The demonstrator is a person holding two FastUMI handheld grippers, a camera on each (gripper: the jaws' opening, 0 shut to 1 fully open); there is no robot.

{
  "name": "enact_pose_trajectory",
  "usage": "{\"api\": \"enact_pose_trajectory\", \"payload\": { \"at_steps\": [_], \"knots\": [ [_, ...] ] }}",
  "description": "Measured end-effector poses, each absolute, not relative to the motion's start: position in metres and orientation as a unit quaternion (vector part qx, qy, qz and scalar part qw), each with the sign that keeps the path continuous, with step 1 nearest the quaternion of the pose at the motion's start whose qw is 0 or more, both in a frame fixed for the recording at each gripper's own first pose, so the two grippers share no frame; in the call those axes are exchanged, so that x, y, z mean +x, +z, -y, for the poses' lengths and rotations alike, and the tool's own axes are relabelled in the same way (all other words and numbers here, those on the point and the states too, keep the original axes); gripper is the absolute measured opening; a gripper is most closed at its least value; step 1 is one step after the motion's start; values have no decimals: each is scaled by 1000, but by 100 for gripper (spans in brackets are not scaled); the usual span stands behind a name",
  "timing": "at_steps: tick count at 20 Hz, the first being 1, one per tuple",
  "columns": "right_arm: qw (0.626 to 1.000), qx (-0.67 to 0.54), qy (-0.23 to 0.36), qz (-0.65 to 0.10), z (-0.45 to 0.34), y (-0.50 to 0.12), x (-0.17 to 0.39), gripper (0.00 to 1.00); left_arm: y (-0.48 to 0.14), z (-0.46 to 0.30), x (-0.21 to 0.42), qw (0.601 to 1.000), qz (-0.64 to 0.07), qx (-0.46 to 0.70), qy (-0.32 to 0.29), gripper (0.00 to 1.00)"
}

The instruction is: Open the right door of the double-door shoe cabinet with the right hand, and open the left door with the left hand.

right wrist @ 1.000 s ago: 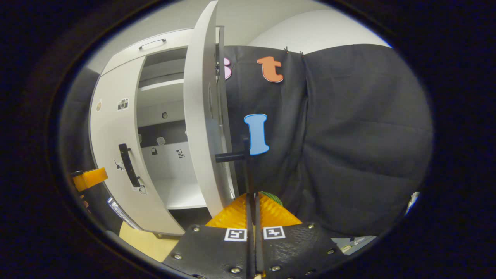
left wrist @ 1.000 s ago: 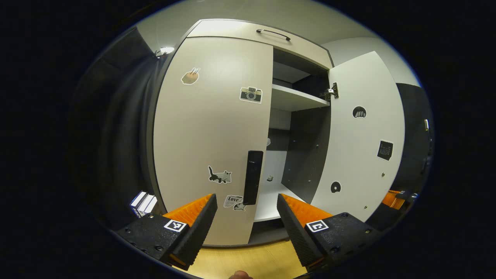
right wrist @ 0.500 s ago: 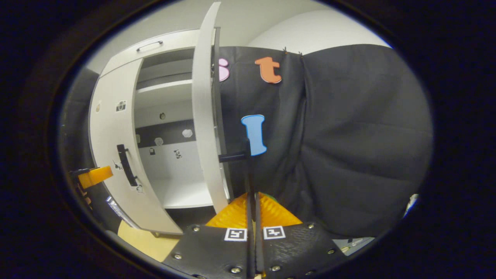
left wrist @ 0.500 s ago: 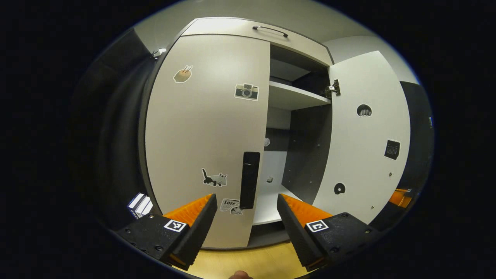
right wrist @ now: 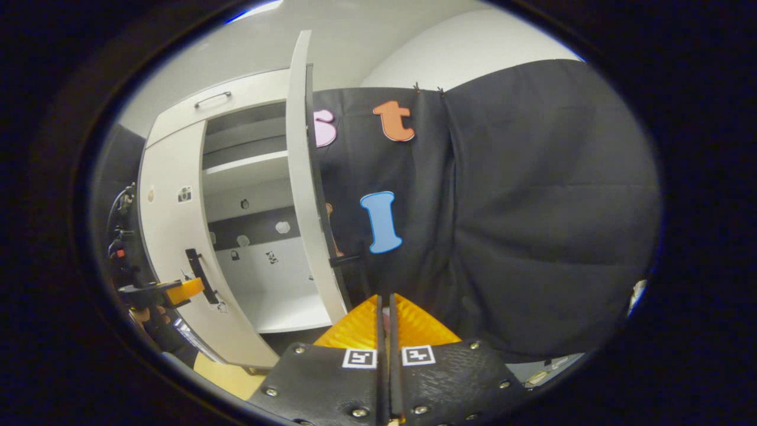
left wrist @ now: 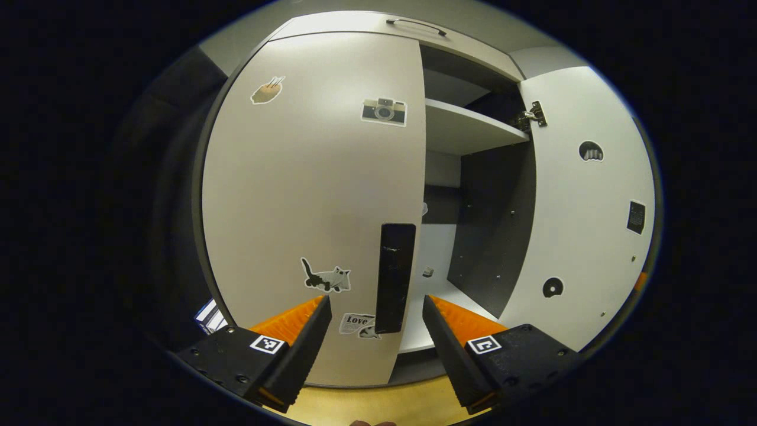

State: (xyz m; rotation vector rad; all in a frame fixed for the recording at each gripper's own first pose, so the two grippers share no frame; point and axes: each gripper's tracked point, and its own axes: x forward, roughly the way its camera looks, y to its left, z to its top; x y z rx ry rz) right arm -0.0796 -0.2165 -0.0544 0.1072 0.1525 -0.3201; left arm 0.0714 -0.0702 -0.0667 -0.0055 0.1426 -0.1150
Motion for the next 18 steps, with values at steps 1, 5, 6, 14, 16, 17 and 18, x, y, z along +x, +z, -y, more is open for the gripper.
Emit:
{"api": "enact_pose_trajectory", "payload": {
  "at_steps": [1, 5, 6, 14, 16, 17, 18],
  "knots": [
    [982, 54, -161, -79, 218, -55, -82, 1, -68, 69, 77, 996, -72, -4, -54, 96],
    [981, 56, -169, -82, 227, -58, -83, 1, -69, 70, 94, 997, -69, -3, -42, 96],
    [980, 56, -171, -83, 230, -59, -84, 1, -68, 69, 98, 997, -67, -3, -39, 96],
    [980, 44, -169, -91, 243, -59, -80, 1, -71, 70, 115, 998, -56, 6, -4, 83],
    [981, 45, -162, -94, 243, -60, -79, 1, -71, 71, 116, 999, -50, 7, 0, 79],
    [982, 46, -159, -95, 244, -60, -77, 1, -71, 74, 118, 999, -48, 7, -1, 78],
    [982, 47, -155, -95, 247, -61, -70, 1, -71, 79, 117, 999, -46, 5, -7, 71]
  ]
}}
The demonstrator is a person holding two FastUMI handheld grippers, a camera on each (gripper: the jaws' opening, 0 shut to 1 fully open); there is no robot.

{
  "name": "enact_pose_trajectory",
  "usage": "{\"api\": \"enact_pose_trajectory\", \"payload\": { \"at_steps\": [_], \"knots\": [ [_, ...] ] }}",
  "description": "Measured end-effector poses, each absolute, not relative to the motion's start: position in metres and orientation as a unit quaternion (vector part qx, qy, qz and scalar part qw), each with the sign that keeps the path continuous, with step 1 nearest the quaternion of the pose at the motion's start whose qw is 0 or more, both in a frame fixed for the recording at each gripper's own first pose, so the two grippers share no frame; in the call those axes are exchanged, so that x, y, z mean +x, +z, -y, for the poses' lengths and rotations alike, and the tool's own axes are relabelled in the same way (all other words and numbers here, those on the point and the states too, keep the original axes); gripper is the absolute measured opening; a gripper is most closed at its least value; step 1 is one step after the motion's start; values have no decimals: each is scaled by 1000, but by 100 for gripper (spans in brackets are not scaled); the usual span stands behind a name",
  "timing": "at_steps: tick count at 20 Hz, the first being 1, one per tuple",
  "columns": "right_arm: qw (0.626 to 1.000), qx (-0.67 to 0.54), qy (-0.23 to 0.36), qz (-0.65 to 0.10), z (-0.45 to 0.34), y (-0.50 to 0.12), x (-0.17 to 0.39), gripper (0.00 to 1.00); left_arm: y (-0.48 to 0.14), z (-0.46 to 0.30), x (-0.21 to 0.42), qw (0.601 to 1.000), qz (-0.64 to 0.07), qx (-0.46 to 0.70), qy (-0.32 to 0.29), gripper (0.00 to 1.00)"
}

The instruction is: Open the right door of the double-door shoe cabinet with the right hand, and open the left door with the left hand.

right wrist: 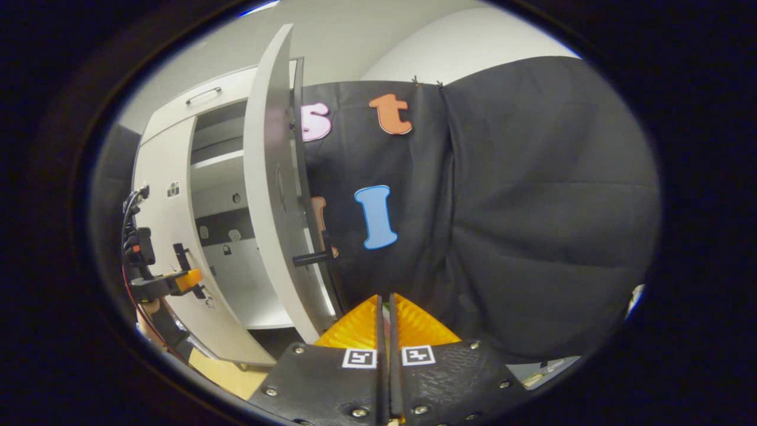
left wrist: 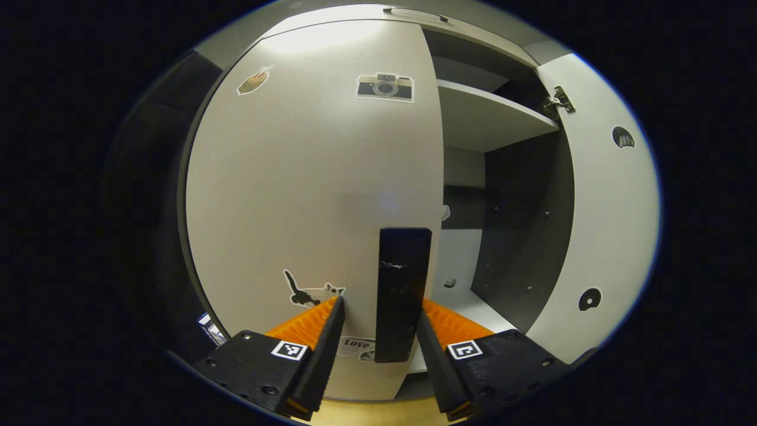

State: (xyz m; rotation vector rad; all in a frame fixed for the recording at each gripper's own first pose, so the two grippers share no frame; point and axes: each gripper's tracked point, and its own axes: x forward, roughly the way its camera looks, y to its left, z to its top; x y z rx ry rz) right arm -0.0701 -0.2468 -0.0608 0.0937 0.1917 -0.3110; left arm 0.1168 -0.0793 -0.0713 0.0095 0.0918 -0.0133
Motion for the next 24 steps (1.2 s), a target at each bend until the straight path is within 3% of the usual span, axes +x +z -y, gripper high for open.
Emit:
{"api": "enact_pose_trajectory", "payload": {
  "at_steps": [1, 3, 12, 24],
  "knots": [
    [983, 47, -151, -96, 248, -61, -66, 1, -70, 86, 117, 999, -42, -1, -16, 66],
    [984, 45, -143, -98, 249, -63, -60, 1, -71, 86, 120, 999, -38, 7, -4, 37],
    [985, 53, -111, -117, 259, -78, -45, 1, -72, 83, 114, 999, -44, 2, 17, 22],
    [988, 54, -71, -129, 253, -83, -36, 1, -68, 70, 57, 998, -51, -6, 31, 20]
  ]
}}
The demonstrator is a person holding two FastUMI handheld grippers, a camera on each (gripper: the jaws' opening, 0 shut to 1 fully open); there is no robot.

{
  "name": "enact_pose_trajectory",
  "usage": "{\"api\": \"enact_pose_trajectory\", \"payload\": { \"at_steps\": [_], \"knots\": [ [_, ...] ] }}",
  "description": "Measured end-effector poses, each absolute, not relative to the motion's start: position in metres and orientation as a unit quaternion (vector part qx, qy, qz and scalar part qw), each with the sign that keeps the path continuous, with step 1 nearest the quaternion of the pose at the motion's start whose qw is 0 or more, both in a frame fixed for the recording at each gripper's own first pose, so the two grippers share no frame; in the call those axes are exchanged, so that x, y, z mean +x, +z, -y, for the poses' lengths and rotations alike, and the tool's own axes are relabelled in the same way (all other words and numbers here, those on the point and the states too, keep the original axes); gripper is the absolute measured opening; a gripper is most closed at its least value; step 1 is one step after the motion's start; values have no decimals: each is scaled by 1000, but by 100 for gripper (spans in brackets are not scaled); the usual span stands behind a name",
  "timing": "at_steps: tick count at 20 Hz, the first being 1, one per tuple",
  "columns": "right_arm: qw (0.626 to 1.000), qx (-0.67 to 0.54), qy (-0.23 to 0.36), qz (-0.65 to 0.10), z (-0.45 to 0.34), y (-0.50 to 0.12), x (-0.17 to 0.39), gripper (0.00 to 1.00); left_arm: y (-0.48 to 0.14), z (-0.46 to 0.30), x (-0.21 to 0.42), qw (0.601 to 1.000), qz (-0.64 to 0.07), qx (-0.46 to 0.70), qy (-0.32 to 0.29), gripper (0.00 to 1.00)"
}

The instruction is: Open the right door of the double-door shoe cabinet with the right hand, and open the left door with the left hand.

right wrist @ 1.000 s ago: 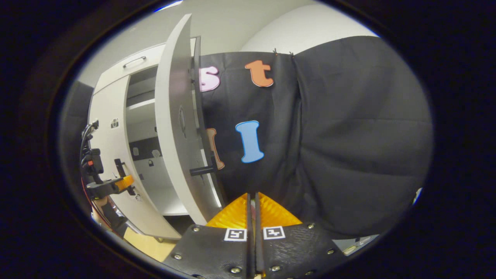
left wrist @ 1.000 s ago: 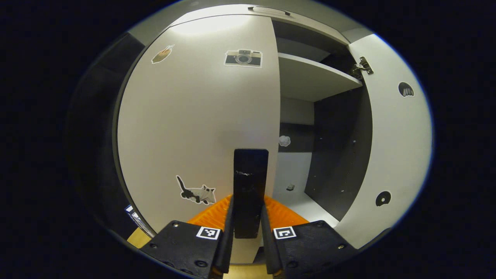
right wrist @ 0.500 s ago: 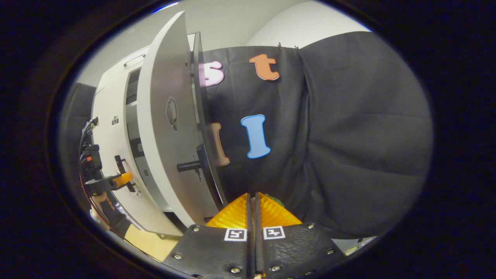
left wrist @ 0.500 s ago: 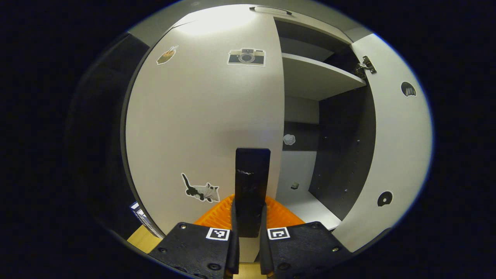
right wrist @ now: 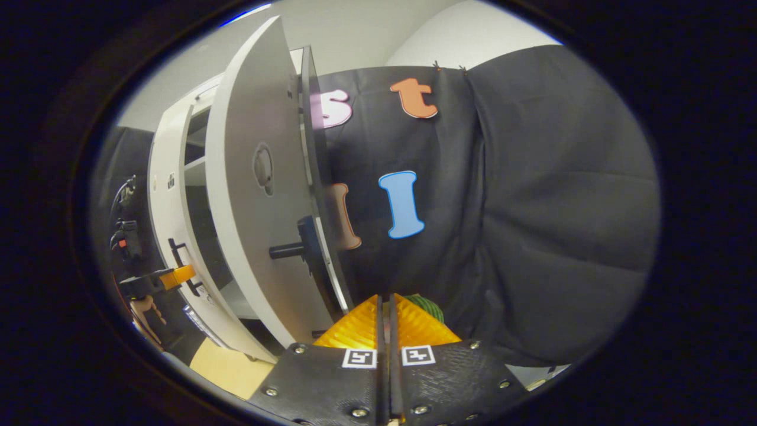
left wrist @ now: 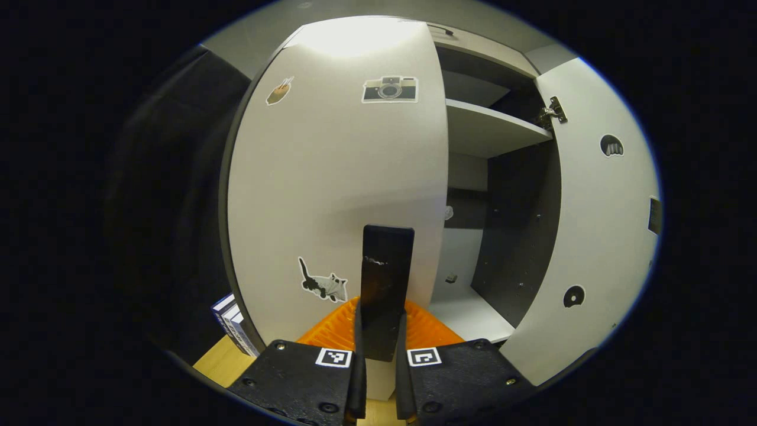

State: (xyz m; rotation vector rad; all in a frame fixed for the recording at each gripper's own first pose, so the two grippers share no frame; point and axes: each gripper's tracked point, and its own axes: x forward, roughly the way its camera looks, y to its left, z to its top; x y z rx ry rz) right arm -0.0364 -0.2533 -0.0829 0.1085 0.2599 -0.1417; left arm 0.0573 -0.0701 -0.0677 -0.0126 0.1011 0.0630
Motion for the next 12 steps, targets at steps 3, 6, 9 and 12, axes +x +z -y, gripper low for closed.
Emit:
{"api": "enact_pose_trajectory", "payload": {
  "at_steps": [3, 6, 9, 12],
  "knots": [
    [988, 52, -62, -130, 251, -82, -32, 1, -67, 65, 44, 998, -53, -13, 33, 20],
    [989, 50, -53, -132, 247, -81, -33, 1, -66, 61, 32, 998, -55, -14, 37, 19],
    [989, 49, -46, -134, 243, -82, -32, 1, -66, 55, 19, 997, -59, -16, 40, 19],
    [989, 46, -44, -136, 242, -84, -33, 1, -64, 48, 5, 997, -62, -16, 45, 19]
  ]
}}
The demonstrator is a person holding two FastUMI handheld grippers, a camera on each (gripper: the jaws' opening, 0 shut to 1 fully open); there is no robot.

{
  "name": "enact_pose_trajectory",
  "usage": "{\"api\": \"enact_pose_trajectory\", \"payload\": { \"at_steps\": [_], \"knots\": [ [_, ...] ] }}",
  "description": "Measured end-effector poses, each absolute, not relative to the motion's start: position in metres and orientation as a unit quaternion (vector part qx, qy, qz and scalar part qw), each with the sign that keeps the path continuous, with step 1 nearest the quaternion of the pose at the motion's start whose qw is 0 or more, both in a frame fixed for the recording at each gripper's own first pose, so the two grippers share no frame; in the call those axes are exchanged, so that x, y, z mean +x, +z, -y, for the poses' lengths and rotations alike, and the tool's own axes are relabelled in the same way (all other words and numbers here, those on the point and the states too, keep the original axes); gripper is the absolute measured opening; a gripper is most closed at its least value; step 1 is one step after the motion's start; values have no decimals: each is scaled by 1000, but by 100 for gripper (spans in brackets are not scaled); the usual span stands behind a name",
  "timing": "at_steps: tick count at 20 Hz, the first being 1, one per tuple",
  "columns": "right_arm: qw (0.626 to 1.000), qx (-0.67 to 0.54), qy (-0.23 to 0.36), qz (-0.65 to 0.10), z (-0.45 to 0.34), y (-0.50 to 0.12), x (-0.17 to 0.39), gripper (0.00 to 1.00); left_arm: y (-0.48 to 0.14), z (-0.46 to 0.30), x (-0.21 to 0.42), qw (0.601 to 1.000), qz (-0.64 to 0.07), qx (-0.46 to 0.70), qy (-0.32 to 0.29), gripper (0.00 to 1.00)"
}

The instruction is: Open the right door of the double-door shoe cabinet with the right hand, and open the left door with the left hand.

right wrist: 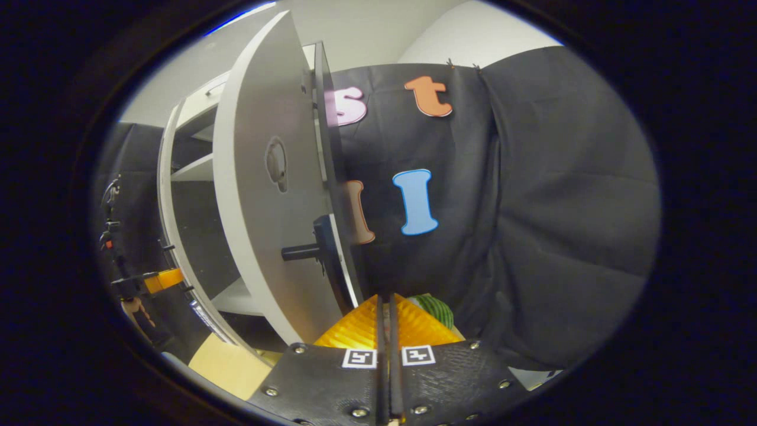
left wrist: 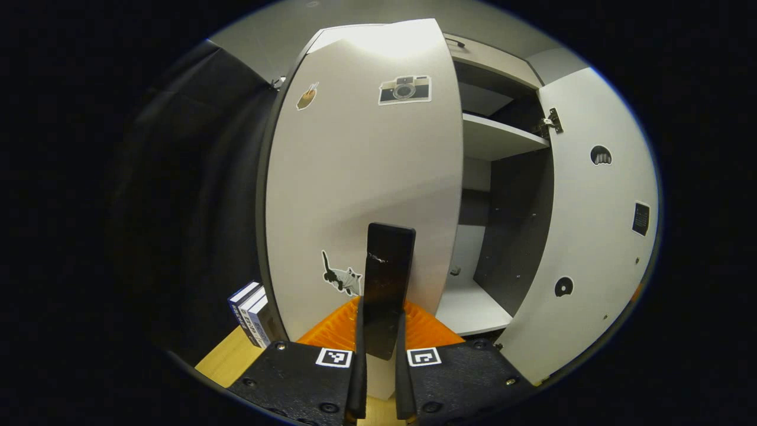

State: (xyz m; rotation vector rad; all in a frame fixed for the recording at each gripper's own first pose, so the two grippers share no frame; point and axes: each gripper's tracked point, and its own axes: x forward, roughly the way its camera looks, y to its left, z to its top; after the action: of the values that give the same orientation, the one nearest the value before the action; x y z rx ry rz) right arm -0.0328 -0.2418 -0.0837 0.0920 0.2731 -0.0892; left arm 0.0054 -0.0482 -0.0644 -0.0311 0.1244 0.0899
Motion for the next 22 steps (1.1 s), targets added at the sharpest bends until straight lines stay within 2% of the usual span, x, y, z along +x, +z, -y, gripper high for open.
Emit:
{"api": "enact_pose_trajectory", "payload": {
  "at_steps": [15, 16, 22],
  "knots": [
    [988, 36, -48, -140, 242, -88, -30, 1, -60, 5, -46, 994, -67, -18, 89, 19],
    [988, 37, -48, -140, 243, -88, -31, 1, -58, 3, -52, 993, -67, -13, 93, 15],
    [988, 38, -43, -144, 244, -92, -29, 1, -57, -14, -65, 990, -70, -10, 119, 11]
  ]
}}
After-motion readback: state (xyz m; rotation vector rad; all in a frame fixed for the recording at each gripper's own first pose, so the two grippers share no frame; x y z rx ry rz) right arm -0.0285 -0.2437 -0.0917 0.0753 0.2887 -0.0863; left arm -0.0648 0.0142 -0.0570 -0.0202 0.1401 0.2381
